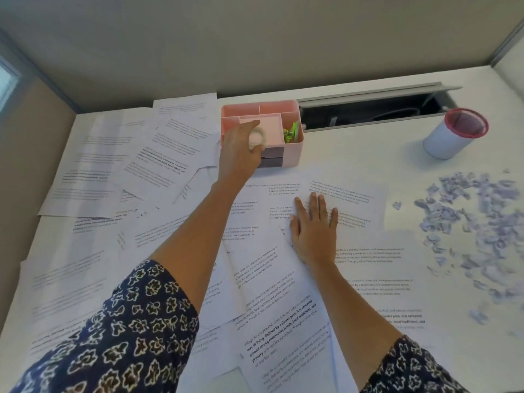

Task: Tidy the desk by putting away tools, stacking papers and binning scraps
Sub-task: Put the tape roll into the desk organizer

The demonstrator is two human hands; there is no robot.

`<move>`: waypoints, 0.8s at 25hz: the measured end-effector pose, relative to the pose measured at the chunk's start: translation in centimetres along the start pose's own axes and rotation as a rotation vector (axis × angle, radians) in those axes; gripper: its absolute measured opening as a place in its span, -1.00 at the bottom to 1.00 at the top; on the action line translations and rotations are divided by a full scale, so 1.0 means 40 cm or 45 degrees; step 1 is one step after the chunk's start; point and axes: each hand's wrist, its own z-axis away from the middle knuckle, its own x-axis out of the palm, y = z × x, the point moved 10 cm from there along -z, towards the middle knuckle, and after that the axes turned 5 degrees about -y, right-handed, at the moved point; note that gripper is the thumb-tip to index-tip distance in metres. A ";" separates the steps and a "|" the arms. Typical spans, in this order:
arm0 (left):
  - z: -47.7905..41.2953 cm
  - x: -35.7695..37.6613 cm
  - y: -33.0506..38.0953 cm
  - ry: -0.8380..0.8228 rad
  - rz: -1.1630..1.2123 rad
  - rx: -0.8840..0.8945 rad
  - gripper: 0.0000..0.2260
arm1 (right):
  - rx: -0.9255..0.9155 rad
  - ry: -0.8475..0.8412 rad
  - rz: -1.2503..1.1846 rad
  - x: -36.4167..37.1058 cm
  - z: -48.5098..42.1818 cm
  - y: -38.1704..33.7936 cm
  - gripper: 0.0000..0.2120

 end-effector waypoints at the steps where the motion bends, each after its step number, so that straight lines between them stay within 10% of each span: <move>1: -0.017 0.012 0.008 -0.018 -0.017 0.009 -0.55 | 0.001 -0.006 0.001 0.001 -0.001 0.000 -0.48; 20: -0.088 0.067 -0.031 -0.112 -0.089 -0.138 -0.46 | 0.015 -0.027 0.011 -0.001 0.001 -0.002 -0.46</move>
